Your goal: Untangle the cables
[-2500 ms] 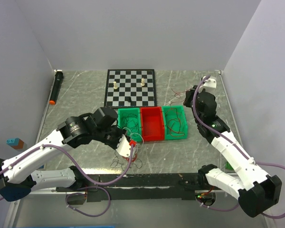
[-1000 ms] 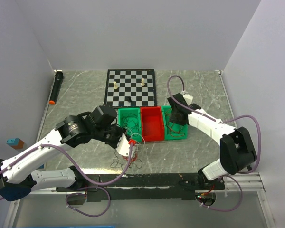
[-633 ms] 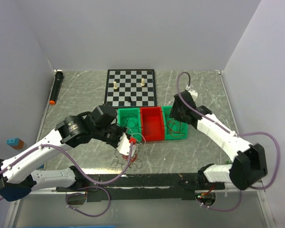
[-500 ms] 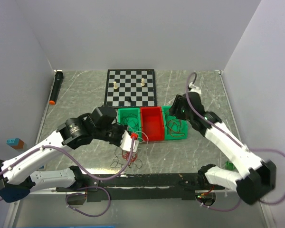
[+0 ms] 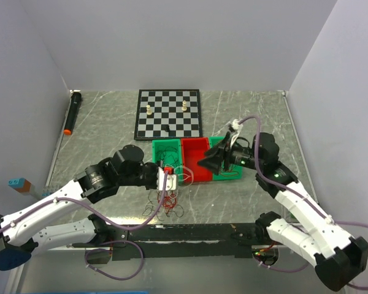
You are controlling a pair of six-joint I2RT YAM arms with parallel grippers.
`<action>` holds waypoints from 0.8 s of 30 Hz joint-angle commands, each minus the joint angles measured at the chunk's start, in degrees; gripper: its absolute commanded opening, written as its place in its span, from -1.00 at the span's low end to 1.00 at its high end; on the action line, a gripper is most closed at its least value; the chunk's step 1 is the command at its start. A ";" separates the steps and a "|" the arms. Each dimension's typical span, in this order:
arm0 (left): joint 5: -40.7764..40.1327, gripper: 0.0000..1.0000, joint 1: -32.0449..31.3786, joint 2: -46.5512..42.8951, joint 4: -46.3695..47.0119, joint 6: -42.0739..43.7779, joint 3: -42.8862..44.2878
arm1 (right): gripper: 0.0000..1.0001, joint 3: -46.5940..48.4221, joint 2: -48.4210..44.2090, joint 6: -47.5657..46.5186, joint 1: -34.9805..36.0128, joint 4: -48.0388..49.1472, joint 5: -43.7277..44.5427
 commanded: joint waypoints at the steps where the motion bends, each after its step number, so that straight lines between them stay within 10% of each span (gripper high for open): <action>1: 2.70 -0.98 0.13 1.10 2.26 0.97 3.76 | 0.39 -0.67 3.77 -0.12 3.59 10.17 -14.32; 24: 8.50 -0.98 0.13 3.12 -1.87 -0.08 11.58 | 0.33 -5.93 22.05 -8.21 24.87 32.64 33.13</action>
